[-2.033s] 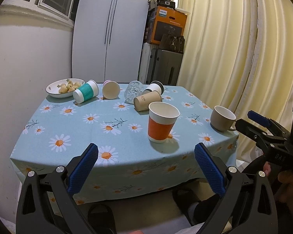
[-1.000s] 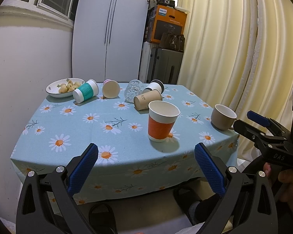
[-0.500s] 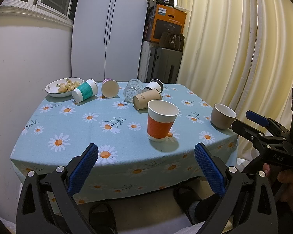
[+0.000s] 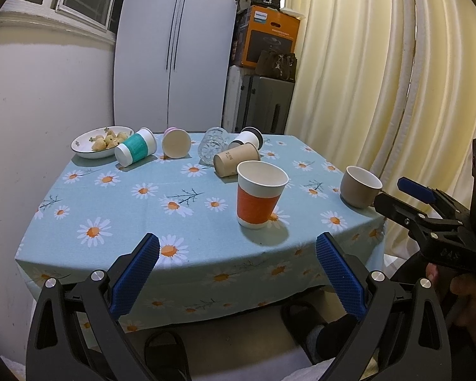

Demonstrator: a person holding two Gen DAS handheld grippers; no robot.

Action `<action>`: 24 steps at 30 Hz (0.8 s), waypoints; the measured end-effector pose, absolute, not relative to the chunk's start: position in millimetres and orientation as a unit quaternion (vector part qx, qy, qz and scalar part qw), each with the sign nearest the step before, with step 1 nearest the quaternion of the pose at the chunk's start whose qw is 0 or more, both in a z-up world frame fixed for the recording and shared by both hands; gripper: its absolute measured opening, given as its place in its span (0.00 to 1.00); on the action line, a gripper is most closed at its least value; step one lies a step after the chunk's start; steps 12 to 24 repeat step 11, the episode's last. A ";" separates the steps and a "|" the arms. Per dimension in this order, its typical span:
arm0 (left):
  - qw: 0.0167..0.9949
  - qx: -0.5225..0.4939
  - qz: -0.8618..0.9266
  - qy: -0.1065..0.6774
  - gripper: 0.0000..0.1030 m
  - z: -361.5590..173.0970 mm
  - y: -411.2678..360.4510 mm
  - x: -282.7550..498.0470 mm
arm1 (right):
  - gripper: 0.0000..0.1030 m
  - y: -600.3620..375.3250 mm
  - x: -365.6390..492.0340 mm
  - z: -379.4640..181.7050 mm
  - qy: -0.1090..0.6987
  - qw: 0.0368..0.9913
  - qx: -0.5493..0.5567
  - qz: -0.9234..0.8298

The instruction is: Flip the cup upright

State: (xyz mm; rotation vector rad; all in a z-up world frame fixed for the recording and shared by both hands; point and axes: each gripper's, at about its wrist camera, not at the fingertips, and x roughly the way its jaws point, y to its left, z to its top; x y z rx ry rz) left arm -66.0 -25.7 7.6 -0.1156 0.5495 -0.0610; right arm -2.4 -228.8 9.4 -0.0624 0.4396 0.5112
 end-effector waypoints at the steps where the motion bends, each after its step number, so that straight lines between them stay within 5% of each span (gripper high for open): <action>1: 0.960 -0.056 -0.030 0.271 0.94 7.6 -26.0 -65.9 | 0.95 -229.4 -2.1 8.9 0.216 0.943 -0.030 0.251; 24: 0.960 -0.060 -0.028 0.273 0.94 7.5 -23.5 -64.5 | 0.95 -231.9 -1.5 6.6 0.217 0.943 -0.032 0.251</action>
